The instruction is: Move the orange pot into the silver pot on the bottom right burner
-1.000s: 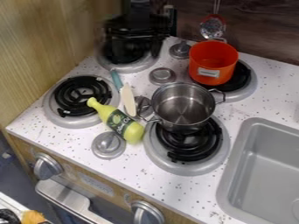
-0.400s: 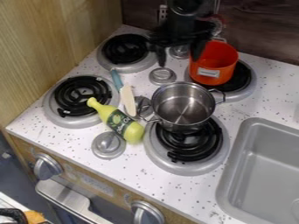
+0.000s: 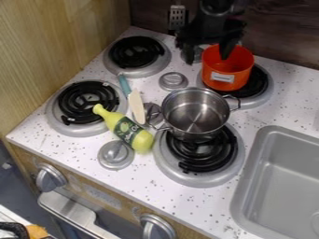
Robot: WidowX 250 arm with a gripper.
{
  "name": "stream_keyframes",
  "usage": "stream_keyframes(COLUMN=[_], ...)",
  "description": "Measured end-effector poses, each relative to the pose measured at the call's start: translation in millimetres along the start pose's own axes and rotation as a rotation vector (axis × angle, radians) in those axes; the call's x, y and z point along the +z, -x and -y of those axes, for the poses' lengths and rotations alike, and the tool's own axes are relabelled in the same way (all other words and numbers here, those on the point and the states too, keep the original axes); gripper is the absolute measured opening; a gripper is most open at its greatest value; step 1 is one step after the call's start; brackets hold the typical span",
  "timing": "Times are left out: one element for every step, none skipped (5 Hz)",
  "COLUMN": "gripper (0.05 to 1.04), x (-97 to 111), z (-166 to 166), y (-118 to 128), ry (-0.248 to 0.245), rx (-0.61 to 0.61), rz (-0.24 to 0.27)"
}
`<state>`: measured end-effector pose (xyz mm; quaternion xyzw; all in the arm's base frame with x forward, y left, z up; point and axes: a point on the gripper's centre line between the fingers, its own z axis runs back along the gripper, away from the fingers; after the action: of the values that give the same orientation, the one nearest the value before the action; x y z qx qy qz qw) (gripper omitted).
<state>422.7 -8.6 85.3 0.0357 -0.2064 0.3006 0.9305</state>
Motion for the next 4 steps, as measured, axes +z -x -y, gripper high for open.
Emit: stream_keyframes(gripper=[0.999,0.999,0.999,0.999], x=[-4.5,-19.3,-26.3,-40.5], z=[0.6,-1.0,0.9,3.0], y=[-5.4,-3.9,-3.5,2.0], ry=[0.003,0.027,0.063,0.076], rx=[-0.008,0.031,0.052,0.057], rz=[-0.003,-0.042,-0.03,-0.05])
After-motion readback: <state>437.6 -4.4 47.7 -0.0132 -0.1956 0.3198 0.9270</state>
